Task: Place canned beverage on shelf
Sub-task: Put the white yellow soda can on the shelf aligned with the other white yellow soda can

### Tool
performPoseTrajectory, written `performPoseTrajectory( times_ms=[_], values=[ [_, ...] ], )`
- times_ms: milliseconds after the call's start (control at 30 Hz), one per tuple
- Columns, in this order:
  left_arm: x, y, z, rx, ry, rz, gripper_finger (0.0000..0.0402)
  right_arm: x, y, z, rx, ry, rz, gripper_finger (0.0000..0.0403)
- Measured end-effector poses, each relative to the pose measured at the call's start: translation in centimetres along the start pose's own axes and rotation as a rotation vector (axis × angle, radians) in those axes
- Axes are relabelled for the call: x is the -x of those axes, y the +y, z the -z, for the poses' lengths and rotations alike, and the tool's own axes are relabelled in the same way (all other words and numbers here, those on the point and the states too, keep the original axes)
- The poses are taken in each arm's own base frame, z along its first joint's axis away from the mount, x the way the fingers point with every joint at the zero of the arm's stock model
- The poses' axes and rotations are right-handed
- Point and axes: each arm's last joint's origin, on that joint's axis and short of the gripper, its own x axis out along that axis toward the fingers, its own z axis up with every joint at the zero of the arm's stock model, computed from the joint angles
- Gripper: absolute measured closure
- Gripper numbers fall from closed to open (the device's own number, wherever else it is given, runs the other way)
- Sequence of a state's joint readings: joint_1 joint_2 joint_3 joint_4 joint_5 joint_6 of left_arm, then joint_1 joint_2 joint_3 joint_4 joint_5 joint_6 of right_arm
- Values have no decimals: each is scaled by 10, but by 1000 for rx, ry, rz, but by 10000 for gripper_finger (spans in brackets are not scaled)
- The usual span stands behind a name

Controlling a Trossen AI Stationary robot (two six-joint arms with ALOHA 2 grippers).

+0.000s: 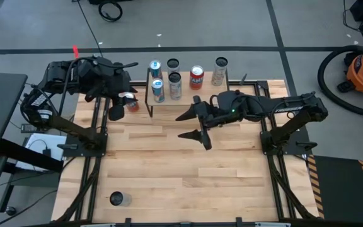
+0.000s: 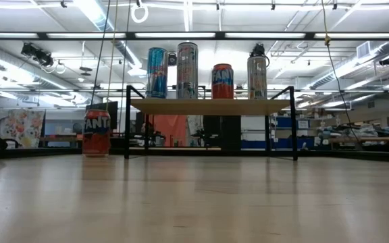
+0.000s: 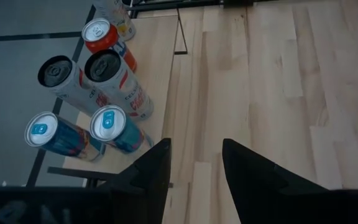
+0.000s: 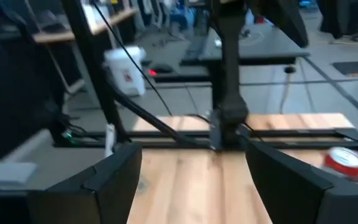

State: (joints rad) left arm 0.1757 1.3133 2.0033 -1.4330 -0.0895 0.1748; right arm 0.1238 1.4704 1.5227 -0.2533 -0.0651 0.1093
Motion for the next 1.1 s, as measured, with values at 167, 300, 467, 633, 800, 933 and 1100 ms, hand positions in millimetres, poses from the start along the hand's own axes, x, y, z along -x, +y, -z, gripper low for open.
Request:
performPoseTrajectory(
  times_ms=[167, 300, 467, 633, 800, 933, 1100],
  values=[
    [0, 0, 0, 13, 0, -1, 246, 0, 0, -4, -21, -39, -9, 104],
    [0, 0, 0, 23, 1, -2, 246, 0, -1, -3, -65, -32, 26, 104],
    [0, 0, 0, 42, 1, -2, 246, 0, -2, -7, -35, -70, 39, 106],
    [0, 0, 0, 56, 1, -2, 246, -2, -1, -12, -38, -128, -2, 106],
    [0, 0, 2, 60, 29, 2, 246, -20, 19, 1, 86, -90, -133, 106],
    [4, -5, 8, 83, 68, 24, 246, -43, 34, 21, 169, -23, -165, 106],
    [19, -19, 13, 67, 28, 77, 246, -64, 47, 38, 205, 6, -195, 106]
  ],
)
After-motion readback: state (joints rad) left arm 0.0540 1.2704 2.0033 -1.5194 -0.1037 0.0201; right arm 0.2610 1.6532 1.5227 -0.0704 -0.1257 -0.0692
